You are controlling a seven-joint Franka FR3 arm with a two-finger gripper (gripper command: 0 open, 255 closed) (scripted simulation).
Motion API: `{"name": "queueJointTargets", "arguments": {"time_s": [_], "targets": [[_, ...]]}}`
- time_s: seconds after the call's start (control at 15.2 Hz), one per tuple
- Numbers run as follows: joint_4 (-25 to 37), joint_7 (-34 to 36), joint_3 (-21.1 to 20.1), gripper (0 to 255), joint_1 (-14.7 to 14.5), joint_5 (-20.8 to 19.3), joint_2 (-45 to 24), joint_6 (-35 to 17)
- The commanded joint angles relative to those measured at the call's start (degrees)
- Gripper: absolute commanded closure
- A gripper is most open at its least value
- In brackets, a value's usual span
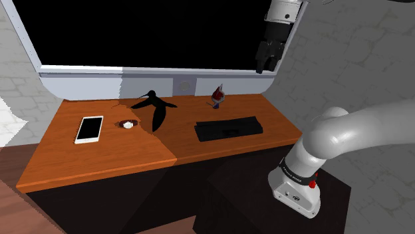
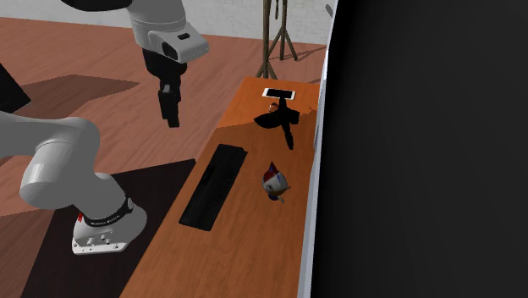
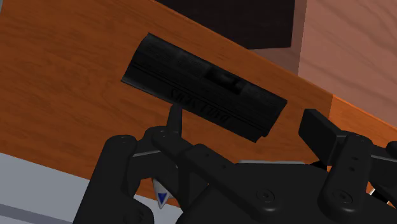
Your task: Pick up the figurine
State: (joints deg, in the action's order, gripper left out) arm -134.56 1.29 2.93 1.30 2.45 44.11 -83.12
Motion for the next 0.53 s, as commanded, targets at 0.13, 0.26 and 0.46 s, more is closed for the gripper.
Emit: {"name": "queueJointTargets", "arguments": {"time_s": [0.13,0.26,0.46], "targets": [[-1.48,3.10,-0.87,0,0.95,0.56,-2.00,-4.80],[-2.62,6.14,-1.68,0,1.90,0.99,-4.32,-9.58],[-3.71,10.65,-2.80,0,3.35,1.41,-8.34,-16.65]]}}
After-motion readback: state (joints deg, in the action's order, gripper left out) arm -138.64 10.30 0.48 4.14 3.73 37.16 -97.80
